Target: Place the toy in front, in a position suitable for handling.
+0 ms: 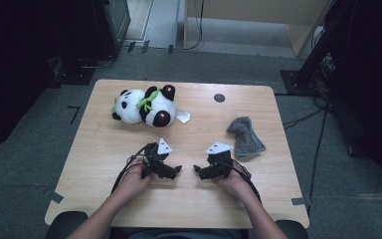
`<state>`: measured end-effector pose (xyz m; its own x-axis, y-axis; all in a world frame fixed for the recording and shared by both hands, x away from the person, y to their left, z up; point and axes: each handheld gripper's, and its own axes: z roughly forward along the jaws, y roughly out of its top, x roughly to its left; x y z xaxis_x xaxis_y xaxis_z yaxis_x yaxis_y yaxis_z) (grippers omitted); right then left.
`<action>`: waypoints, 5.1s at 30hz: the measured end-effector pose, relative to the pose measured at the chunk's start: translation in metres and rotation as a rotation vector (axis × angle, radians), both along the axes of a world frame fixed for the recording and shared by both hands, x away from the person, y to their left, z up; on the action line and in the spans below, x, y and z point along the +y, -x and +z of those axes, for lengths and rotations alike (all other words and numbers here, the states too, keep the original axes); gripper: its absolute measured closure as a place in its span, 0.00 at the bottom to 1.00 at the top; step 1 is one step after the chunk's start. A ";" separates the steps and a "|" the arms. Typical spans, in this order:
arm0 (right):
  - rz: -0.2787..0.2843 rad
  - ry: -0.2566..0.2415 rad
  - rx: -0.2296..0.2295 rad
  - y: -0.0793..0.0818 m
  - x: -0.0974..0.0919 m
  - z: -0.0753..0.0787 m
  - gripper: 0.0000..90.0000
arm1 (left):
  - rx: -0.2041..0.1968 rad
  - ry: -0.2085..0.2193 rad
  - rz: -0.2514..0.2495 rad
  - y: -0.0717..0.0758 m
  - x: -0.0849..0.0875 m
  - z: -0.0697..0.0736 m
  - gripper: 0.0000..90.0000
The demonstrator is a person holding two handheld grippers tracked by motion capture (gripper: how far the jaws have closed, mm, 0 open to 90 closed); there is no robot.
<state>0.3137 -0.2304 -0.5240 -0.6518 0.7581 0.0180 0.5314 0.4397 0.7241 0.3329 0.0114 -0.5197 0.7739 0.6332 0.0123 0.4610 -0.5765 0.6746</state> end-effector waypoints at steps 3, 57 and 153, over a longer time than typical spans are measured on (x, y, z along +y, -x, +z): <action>0.000 0.000 0.000 0.000 0.000 0.000 0.07 | 0.000 0.000 0.000 0.000 0.000 0.000 0.00; -0.075 -0.022 0.027 -0.002 0.009 0.006 0.19 | 0.102 0.122 -0.029 -0.014 0.025 0.023 0.15; -0.122 -0.098 0.078 -0.019 -0.067 0.043 0.37 | 0.049 0.117 0.120 -0.153 0.089 0.096 0.35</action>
